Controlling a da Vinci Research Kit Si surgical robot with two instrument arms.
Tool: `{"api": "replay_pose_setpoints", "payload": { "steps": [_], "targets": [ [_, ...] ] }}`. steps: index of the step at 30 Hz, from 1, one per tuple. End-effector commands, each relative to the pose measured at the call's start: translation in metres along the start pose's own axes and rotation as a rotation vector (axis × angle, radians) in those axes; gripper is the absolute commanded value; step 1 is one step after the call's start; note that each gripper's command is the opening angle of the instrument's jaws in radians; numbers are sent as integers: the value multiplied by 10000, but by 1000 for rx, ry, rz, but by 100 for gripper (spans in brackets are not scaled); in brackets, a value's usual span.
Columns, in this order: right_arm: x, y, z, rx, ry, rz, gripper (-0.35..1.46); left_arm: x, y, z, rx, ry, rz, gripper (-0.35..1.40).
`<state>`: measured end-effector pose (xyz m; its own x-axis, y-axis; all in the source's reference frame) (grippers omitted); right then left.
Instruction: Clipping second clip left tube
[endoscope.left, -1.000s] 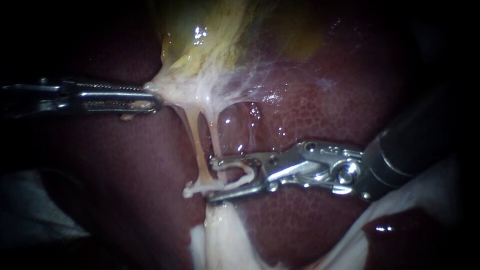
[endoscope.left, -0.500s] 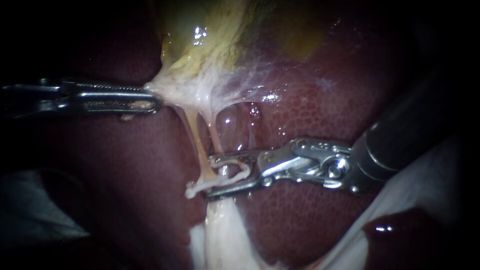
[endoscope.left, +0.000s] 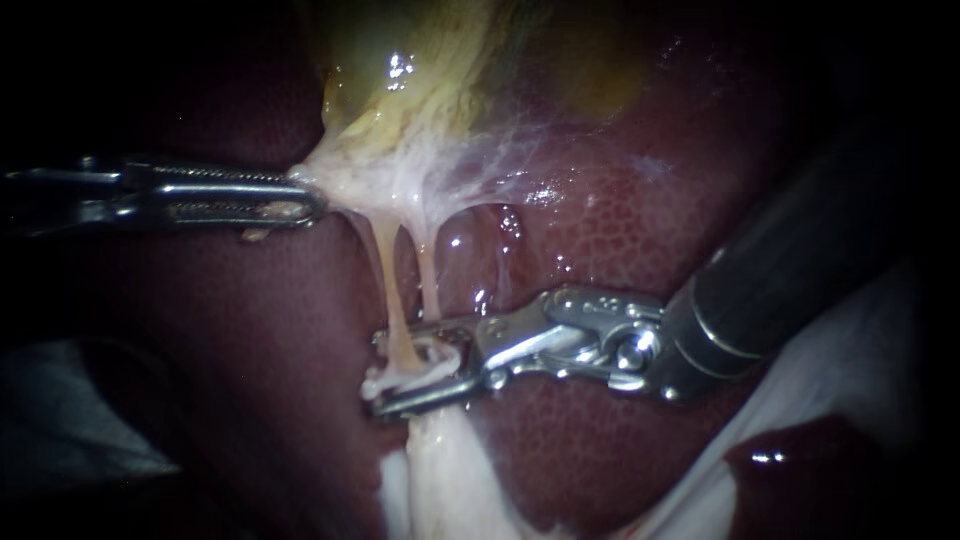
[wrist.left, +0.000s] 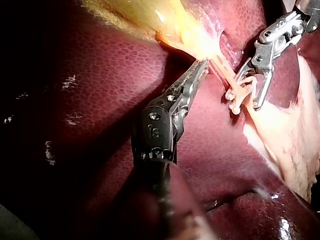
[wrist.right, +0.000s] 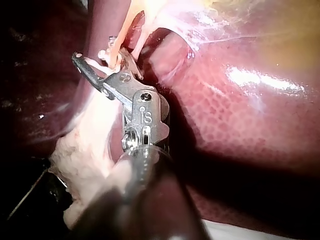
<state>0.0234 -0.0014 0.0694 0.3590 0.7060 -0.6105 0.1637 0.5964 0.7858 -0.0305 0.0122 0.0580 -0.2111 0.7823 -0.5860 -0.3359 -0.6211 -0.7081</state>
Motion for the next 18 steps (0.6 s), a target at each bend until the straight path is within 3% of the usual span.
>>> {"api": "replay_pose_setpoints", "payload": {
  "steps": [1, 11, 15, 18],
  "targets": [
    [0, 1, 4, -3, -1, -1, 47, 0, 0, 0, 0, 0, 0, -35],
    [2, 4, 18, -8, -1, 4, 46, 0, 0, 0, 0, 0, 0, -35],
    [5, -4, 20, -3, -2, 3, 46, 0, 0, 0, 0, 0, 0, -35],
    [12, -19, 23, 8, 2, 2, 46, 0, 0, 0, 0, 0, 0, -35]
  ]
}}
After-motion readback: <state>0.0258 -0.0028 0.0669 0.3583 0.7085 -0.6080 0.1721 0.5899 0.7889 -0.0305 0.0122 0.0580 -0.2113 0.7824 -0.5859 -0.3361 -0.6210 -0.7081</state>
